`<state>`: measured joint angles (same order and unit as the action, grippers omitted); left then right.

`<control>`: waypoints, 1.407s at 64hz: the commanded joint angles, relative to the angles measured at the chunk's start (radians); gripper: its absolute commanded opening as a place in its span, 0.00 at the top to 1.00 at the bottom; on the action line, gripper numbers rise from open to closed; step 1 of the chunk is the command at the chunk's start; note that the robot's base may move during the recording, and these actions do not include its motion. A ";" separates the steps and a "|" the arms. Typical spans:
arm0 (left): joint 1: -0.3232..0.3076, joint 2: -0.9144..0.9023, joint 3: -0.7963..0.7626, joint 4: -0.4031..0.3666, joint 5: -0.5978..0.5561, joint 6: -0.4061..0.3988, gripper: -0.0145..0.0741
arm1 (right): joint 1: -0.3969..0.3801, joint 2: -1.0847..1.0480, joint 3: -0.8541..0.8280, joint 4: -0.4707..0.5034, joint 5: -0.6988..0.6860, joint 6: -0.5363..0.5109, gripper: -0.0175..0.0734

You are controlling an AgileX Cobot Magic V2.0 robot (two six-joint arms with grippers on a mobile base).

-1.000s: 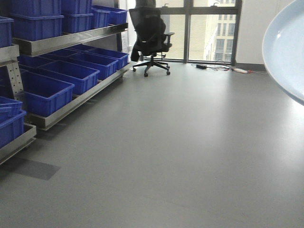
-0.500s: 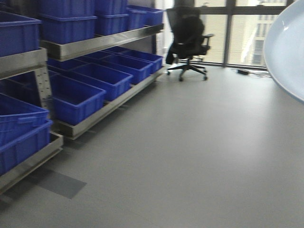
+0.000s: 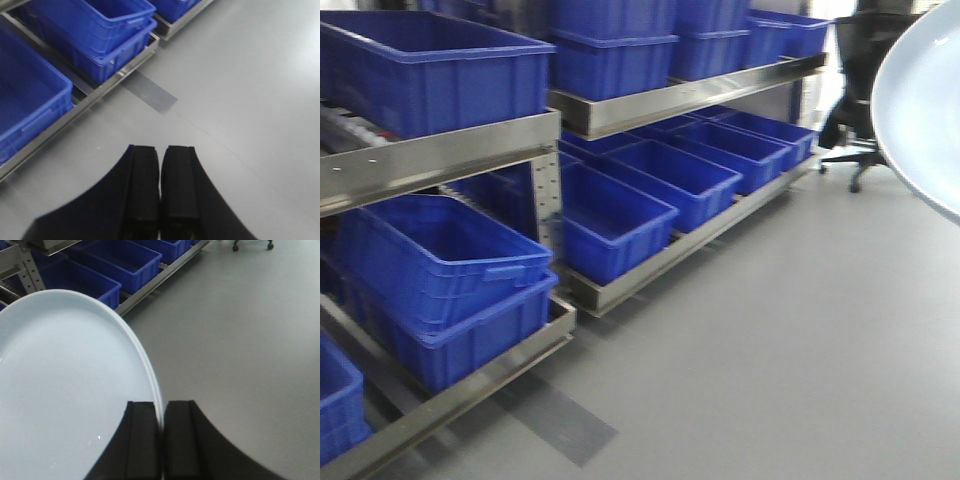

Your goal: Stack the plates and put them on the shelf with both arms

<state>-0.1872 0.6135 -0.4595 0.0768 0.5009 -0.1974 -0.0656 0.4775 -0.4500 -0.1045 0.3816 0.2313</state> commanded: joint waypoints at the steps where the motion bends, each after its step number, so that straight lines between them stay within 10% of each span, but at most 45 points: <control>1: 0.000 0.005 -0.029 0.002 -0.068 -0.009 0.73 | -0.005 0.000 -0.028 -0.007 -0.094 -0.003 0.74; 90: 0.000 0.005 -0.029 0.002 -0.068 -0.009 0.73 | -0.005 0.000 -0.028 -0.007 -0.094 -0.003 0.74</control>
<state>-0.1872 0.6135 -0.4595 0.0774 0.5009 -0.1974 -0.0656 0.4775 -0.4500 -0.1045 0.3816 0.2313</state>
